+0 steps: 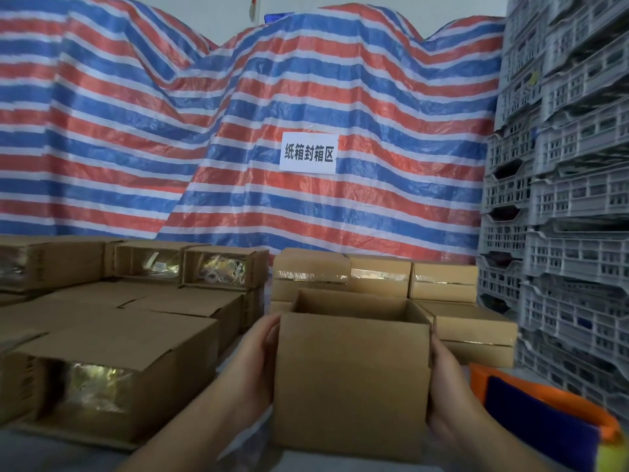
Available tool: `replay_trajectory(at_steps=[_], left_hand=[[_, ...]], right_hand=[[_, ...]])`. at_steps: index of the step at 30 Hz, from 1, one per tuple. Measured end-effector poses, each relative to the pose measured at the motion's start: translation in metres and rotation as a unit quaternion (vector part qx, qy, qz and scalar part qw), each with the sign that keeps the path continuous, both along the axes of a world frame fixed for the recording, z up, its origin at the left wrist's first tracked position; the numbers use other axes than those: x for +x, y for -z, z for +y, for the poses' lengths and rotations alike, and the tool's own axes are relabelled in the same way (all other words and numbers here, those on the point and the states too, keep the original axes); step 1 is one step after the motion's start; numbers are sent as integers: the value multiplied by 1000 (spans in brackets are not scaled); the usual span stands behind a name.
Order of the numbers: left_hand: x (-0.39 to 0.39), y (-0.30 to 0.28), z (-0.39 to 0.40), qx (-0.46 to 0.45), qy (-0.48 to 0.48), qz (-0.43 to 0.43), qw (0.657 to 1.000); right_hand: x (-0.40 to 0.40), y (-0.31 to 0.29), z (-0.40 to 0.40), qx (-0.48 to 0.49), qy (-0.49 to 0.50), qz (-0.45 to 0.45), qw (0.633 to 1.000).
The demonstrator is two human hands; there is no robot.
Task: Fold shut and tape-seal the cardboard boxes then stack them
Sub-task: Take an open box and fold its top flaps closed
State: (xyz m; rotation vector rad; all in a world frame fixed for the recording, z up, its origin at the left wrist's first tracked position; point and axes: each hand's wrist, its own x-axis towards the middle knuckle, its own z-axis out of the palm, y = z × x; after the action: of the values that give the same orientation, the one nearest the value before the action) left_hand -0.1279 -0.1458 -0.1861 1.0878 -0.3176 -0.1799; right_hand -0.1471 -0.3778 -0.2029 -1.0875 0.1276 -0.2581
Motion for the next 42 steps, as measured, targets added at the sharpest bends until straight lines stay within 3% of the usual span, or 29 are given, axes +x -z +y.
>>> replay_trajectory(at_steps=[7, 12, 20, 28, 37, 42], left_hand=[[-2, -5, -2, 52, 12, -4, 999], [9, -6, 0, 68, -70, 13, 995], [20, 6, 5, 156, -53, -67, 984], [22, 11, 23, 139, 53, -125, 981], [26, 14, 23, 145, 31, -117, 982], [23, 11, 20, 139, 3, -93, 986]], right_hand=[[-6, 2, 3, 34, -23, 31, 999], [-3, 0, 5, 46, -26, 6, 999], [-5, 0, 3, 56, -61, 12, 996], [1, 3, -1, 39, -44, -12, 998], [-3, -9, -4, -54, -44, -45, 997], [-8, -11, -1, -45, -57, -31, 997]])
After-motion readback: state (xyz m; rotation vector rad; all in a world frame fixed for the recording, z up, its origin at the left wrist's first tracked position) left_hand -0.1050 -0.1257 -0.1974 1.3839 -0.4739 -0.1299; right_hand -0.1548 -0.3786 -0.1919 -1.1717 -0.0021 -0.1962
